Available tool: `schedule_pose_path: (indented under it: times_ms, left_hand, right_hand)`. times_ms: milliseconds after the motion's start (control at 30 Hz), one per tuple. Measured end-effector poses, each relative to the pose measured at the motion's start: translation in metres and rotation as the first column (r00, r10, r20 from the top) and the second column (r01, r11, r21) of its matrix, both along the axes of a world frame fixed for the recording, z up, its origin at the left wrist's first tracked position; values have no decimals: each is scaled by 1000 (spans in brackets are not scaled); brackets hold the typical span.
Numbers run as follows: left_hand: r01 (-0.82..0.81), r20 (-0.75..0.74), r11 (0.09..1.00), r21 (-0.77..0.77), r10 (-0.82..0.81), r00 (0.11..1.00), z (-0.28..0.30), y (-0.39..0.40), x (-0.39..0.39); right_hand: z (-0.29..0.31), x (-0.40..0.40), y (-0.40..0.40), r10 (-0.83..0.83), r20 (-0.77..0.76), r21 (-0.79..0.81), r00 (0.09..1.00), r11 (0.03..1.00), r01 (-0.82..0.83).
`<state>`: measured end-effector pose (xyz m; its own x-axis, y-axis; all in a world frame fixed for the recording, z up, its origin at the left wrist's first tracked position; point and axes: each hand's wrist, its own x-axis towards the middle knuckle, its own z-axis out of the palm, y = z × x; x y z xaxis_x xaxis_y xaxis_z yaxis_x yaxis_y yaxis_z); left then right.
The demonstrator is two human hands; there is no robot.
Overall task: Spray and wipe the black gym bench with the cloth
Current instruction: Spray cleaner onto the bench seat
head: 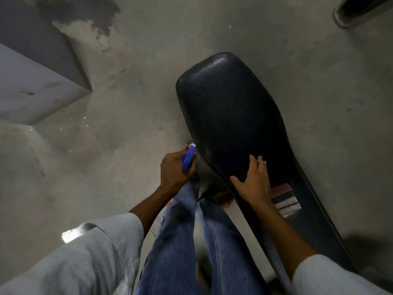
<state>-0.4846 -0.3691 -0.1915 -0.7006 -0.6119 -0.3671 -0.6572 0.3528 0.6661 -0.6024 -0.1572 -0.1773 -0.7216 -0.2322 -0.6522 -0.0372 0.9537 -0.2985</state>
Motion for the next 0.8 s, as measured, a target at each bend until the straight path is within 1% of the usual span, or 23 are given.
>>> schedule_pose_path:
  times_ms: [100,200,300,400,467,533,600,667,733,800]
  left_hand:
    - [45,54,999,-1,-45,998,-1,5,3]
    - [178,111,984,19,-179,978,0,10,2]
    - [331,222,943,36,-330,917,5,18,-3]
    - [443,244,893,72,-447,861,16,29,-9]
    - [451,262,887,98,-460,848,21,33,-10]
    - [432,293,898,82,-436,851,21,36,-10]
    - [388,273,920,55,-387,881,20,38,-10]
    - [372,222,926,71,-378,899,19,40,-11]
    - [405,204,908,109,-419,885,17,46,-14]
    - [434,224,896,99,-445,867,10,50,-15]
  right_hand:
    - [1,-3,1,33,2,32,999,999,-33]
    - [2,-2,2,68,-13,52,998,996,-67]
    - [0,4,4,131,-71,111,989,986,-123]
    - [-7,8,9,211,-149,159,966,969,-187]
    - [-13,11,18,268,-189,180,945,955,-235]
    - [-19,17,30,291,-247,211,924,947,-242]
    - [-26,22,42,264,-302,224,916,954,-201]
    - [-35,24,51,227,-329,211,917,964,-163]
    - [-45,23,56,211,-342,191,916,970,-152]
    - [-53,24,59,222,-357,193,907,968,-161]
